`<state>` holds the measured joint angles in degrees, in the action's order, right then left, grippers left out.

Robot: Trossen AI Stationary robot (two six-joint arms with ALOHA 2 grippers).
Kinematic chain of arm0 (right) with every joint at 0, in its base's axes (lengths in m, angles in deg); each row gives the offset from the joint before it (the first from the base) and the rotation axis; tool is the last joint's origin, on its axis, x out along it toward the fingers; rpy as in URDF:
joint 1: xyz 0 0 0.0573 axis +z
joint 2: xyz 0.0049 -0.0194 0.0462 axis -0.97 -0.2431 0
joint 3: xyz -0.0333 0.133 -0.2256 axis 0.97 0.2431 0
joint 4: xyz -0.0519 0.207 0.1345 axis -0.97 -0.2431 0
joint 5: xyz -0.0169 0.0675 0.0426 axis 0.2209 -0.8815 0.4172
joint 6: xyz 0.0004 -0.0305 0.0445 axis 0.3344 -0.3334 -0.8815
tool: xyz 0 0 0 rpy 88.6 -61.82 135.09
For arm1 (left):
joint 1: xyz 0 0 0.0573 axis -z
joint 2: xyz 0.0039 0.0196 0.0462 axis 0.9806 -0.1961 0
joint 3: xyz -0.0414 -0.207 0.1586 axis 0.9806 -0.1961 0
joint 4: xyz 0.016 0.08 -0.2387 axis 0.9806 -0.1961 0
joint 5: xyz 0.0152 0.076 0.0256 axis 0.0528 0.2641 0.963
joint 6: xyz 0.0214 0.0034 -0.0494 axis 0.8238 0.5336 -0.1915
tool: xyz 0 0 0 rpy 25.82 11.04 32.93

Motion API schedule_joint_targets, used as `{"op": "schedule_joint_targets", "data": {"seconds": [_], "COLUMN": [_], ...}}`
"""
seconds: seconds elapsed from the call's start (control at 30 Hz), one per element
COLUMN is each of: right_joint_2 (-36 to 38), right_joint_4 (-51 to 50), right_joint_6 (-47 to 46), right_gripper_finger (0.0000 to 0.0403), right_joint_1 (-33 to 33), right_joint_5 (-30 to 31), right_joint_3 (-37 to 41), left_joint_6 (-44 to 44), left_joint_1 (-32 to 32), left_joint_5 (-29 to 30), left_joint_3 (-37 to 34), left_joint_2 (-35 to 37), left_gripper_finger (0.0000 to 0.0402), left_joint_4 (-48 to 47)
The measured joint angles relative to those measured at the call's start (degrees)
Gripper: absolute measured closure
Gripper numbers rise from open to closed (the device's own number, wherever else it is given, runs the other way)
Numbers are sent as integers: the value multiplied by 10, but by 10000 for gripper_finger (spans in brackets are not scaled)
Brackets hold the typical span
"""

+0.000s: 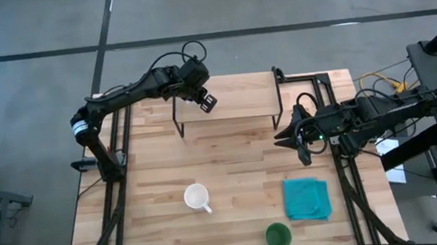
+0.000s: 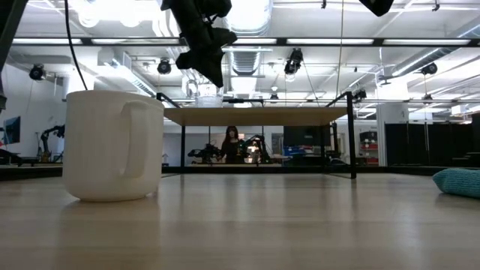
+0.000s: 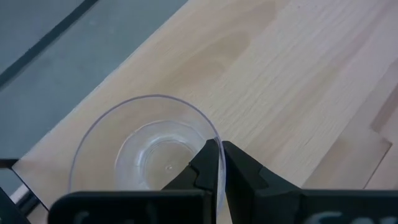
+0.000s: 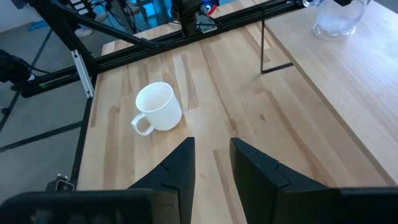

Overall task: Stack small to large cups/mugs on shelf
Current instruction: Put the transparent mug on the shelf, then put the white mug on the shelf

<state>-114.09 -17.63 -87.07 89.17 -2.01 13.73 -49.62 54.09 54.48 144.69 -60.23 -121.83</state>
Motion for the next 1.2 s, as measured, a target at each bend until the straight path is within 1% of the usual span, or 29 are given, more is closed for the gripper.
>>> {"op": "schedule_joint_targets", "data": {"seconds": [0.07,0.4,0.6,0.67,0.97,1.2], "right_joint_2": [0,0,0,0,0,0], "right_joint_4": [0,0,0,0,0,0], "right_joint_6": [0,0,0,0,0,0], "right_gripper_finger": [307,307,307,307,307,307], "right_joint_1": [0,0,0,0,0,0], "right_joint_5": [0,0,0,0,0,0], "right_joint_3": [0,0,0,0,0,0], "left_joint_6": [12,10,10,10,10,11], "left_joint_1": [0,0,-1,-2,-2,-2], "left_joint_5": [0,-23,-24,-24,-23,-23], "left_joint_3": [0,0,0,-1,-3,2], "left_joint_2": [0,1,1,1,2,7], "left_gripper_finger": [401,402,401,394,338,332], "left_joint_4": [0,5,5,6,5,5]}}
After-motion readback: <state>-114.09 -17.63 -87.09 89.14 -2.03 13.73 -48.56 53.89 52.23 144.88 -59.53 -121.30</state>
